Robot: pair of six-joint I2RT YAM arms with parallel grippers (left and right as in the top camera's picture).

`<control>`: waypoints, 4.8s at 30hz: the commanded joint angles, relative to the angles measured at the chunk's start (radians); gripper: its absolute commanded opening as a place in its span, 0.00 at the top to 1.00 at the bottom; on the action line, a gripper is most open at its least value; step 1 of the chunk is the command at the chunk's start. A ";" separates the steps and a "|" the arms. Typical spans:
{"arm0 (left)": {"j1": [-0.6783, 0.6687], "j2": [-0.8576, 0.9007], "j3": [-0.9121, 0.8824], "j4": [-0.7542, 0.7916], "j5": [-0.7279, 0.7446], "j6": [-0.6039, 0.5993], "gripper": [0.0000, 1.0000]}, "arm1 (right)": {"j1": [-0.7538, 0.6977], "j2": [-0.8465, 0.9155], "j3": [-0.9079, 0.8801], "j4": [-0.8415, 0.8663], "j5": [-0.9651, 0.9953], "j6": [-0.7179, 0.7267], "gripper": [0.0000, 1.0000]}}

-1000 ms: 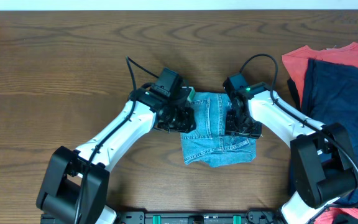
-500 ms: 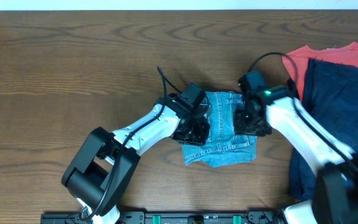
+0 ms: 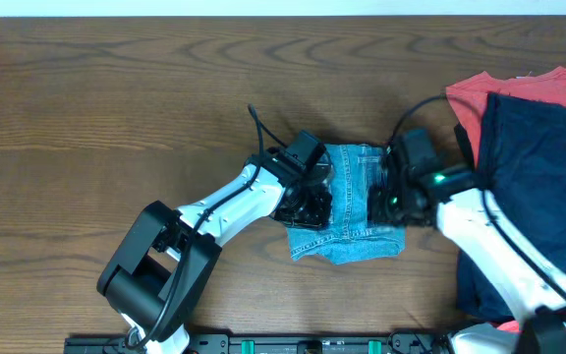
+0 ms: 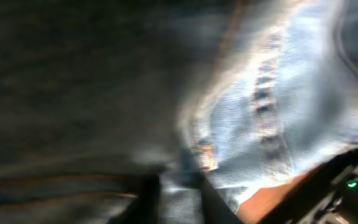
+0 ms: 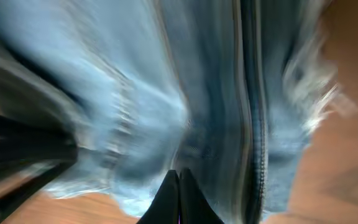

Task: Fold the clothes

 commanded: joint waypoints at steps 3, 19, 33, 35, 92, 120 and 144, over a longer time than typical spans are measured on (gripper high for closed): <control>0.005 -0.002 -0.010 -0.020 -0.028 -0.008 0.55 | -0.022 0.121 -0.162 0.051 0.006 0.151 0.99; 0.156 -0.177 0.015 -0.062 -0.019 -0.003 0.44 | -0.061 -0.125 -0.018 0.016 -0.138 -0.105 0.66; 0.174 -0.177 0.015 -0.070 -0.019 0.024 0.43 | -0.129 -0.137 0.002 0.082 0.094 -0.052 0.25; 0.174 -0.177 0.015 -0.071 -0.019 0.024 0.43 | -0.144 -0.072 0.002 0.083 0.064 -0.066 0.27; 0.174 -0.180 0.015 -0.096 -0.006 0.039 0.44 | -0.293 -0.171 0.117 -0.323 0.110 0.052 0.57; 0.052 -0.179 0.009 0.017 -0.017 0.073 0.31 | -0.317 -0.072 -0.266 0.082 0.226 0.317 0.99; -0.069 -0.035 0.000 0.055 0.003 0.087 0.81 | -0.317 -0.237 -0.119 -0.018 -0.055 0.041 0.93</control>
